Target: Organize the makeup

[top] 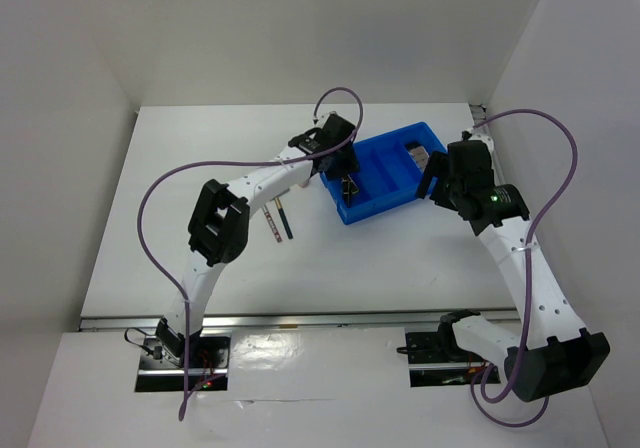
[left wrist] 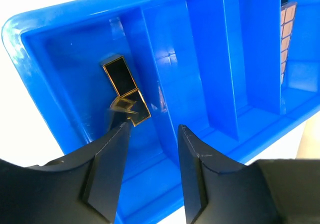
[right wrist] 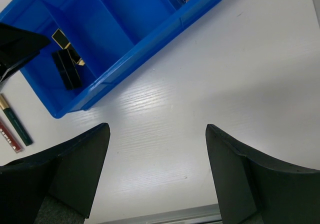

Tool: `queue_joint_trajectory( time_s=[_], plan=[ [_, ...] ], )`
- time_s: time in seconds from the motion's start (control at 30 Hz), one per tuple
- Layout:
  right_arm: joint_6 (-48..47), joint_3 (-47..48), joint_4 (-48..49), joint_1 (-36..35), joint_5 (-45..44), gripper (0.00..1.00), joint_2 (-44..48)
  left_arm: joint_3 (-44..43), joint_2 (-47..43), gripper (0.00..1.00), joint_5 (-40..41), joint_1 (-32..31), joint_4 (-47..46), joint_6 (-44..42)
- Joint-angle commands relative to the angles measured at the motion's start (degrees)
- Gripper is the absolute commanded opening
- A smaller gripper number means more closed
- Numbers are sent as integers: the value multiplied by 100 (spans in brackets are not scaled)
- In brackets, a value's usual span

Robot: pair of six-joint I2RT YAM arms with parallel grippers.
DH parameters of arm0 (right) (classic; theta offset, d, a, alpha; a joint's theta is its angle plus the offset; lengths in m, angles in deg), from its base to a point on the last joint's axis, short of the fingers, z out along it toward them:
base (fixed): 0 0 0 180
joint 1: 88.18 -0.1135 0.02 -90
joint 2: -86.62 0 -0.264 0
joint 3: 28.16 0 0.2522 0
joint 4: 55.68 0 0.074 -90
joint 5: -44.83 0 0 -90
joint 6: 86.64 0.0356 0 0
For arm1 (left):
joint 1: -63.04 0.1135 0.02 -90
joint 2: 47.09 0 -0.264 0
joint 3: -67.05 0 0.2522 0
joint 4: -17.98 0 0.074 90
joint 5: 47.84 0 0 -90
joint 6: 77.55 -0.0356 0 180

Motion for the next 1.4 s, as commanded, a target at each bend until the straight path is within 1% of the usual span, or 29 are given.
queue_joint_trajectory(
  time_s=[0.0,0.07,0.13,0.17,0.2,0.23,0.27,0.3,0.33,0.4,0.43,0.47,0.5,0.57,0.6,0.63,0.67,0.73,0.8,0.93,0.97,1.07,1.27,1.33,1.37],
  plan=[
    [-72,364,-105,15,-103,85,72,-227,-53,57,-5,-23,-100,-248],
    [-72,416,-105,15,-103,85,72,-227,-211,53,-5,-23,-100,-248],
    [-72,347,-105,15,-103,85,72,-227,-369,50,82,-76,-100,-546],
    [-72,346,-105,15,-103,85,124,-227,-605,39,187,-154,-100,-704],
    [-72,294,-105,15,-103,85,125,-175,-764,36,379,-207,-152,-871],
    [-72,293,-105,15,-51,85,125,95,-939,34,938,-260,-222,-1168],
    [-72,241,-105,15,-51,85,125,307,-1133,34,1248,-261,-275,-1293],
    [-72,188,-53,15,-51,85,125,866,-1648,33,1956,-261,-328,-1468],
    [-72,188,-53,15,-51,85,125,871,-1653,33,1963,-261,-328,-1470],
    [-72,135,9,15,19,85,125,1203,-1916,33,2304,-103,-328,-1653],
    [-72,83,61,15,20,85,125,1266,-1917,34,2306,37,-276,-1707],
    [-72,82,62,15,72,85,125,1267,-1917,36,2306,116,-206,-1707],
    [-72,82,62,15,72,85,125,1267,-1786,48,2306,195,-144,-1777],
    [-72,82,62,15,72,85,72,1092,-1575,60,1904,449,14,-1839],
    [-72,82,62,15,72,85,72,1004,-1443,64,1728,529,67,-1900],
    [-72,82,62,15,72,85,72,725,-1129,71,1448,591,137,-1901],
    [-72,82,62,15,72,85,72,557,-960,74,1323,731,372,-1901],
    [-72,82,62,15,12,85,72,188,-522,74,938,899,576,-1848],
    [-72,82,-9,15,11,85,124,186,-388,73,716,1109,499,-1848],
    [-72,82,-62,15,-42,85,125,353,-195,73,531,1163,217,-2103],
    [-72,82,-62,15,-42,85,125,153,-107,73,418,1163,304,-2155],
    [-20,82,-62,15,10,85,72,1,236,73,162,1277,436,-2156],
    [-19,82,-9,15,72,85,72,185,359,73,-41,1330,191,-2156],
    [-19,82,-9,15,72,85,72,186,491,73,-93,1330,190,-2156],
    [-19,82,-9,15,72,85,72,55,622,73,-93,1330,190,-2156]
  ],
)
